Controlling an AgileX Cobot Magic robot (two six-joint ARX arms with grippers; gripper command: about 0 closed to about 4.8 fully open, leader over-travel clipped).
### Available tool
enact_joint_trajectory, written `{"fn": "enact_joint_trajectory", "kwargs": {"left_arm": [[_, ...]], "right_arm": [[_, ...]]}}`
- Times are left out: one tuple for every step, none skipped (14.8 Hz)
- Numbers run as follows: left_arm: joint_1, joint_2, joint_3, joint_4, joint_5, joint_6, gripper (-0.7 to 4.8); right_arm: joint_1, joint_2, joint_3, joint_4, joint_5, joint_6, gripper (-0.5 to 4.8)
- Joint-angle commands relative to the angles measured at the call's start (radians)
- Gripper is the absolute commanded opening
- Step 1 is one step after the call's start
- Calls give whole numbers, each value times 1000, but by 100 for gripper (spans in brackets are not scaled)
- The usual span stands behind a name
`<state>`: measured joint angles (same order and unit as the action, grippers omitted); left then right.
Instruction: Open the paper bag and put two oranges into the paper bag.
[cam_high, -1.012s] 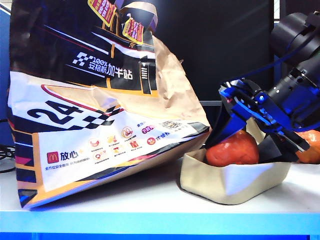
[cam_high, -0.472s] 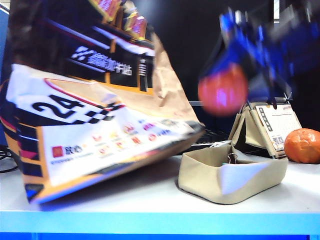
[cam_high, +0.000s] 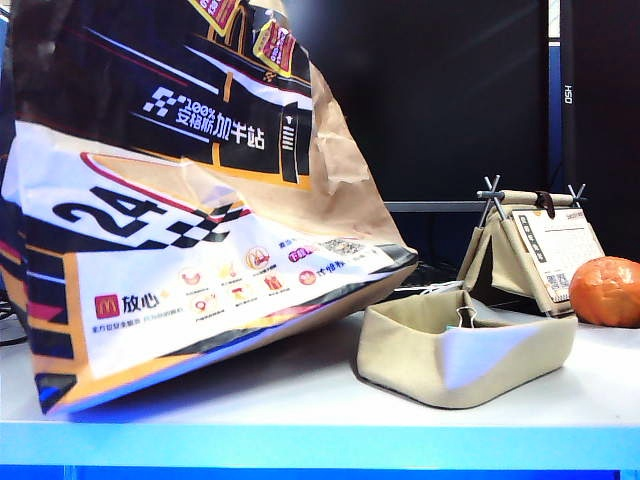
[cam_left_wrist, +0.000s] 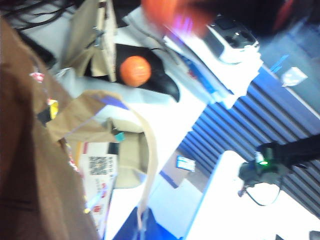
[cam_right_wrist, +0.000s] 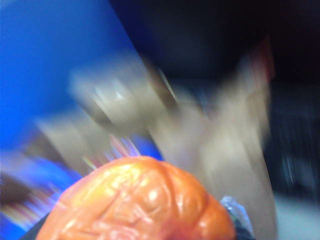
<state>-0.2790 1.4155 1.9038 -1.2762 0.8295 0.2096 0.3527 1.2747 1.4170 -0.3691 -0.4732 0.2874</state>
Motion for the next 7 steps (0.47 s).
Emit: {"fn": "enact_joint_trajectory", "kwargs": {"left_arm": [[-1,-2,3,6,74,20,-6],[-1,-2,3,6,77,20,-6],[-1,-2,3,6,77,19,-5],[-1,-2,3,6,77,19,-6],[-2,-2,3,6,77,19,-6],[-16,-2,2,5,76,19,-6],[-46,-2,3,6,76,19,-6]], "right_arm": [[0,110,234,-45,-159,37,-7],[0,149,291,-61,-206,61,-7],[2,209,365,-74,-277,90,-7],[25,266,425,-76,-318,106,-7],[42,318,472,-79,-342,105,-7],[51,369,515,-81,-394,105,-7],[82,451,571,-73,-423,106,-7]]}}
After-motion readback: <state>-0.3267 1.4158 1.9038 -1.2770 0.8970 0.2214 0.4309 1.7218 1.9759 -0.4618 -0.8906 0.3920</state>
